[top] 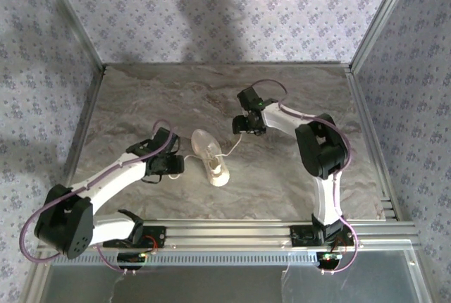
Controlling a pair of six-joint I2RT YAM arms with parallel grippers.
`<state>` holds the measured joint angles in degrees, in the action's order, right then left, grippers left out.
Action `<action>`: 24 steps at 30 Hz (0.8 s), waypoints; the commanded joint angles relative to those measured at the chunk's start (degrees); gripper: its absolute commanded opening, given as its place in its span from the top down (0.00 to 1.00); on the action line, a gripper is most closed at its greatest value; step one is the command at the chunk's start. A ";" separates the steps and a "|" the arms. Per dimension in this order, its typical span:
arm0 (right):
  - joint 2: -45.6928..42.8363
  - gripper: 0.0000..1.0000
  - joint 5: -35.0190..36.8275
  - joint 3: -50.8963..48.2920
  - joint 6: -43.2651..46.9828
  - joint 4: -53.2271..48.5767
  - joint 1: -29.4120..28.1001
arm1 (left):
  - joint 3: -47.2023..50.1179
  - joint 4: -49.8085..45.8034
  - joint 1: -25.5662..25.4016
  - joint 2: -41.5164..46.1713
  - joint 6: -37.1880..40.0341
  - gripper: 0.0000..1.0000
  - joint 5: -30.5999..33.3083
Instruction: Tie the shoes
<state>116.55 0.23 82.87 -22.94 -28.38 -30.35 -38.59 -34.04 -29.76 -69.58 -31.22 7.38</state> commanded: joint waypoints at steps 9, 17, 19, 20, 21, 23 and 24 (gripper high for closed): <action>8.52 0.60 0.93 7.10 1.16 -4.93 -0.85 | 5.59 8.17 -0.33 -3.36 -3.23 0.47 -3.26; 2.61 1.00 3.20 2.19 4.79 0.22 -1.14 | 1.40 3.03 0.29 2.08 0.82 0.98 0.01; -0.61 1.00 3.23 0.10 6.24 2.69 -0.82 | -0.74 1.03 1.21 4.30 2.92 1.00 0.50; -2.39 1.00 2.89 -0.96 7.01 4.09 -0.68 | -2.08 0.07 1.74 5.43 4.07 1.00 0.48; -3.90 1.00 2.55 -1.72 7.72 5.24 -0.68 | -3.20 -0.58 2.12 6.40 4.95 1.00 0.55; -7.16 1.00 1.74 -3.11 9.22 7.64 -0.67 | -5.97 -1.52 2.42 8.27 7.23 1.00 0.54; -8.35 1.00 1.22 -3.53 9.84 8.48 -0.76 | -7.35 -1.72 2.42 8.89 8.24 1.00 0.41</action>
<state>113.73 3.16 80.01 -16.25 -25.02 -30.96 -42.00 -32.75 -27.68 -63.02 -27.42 6.92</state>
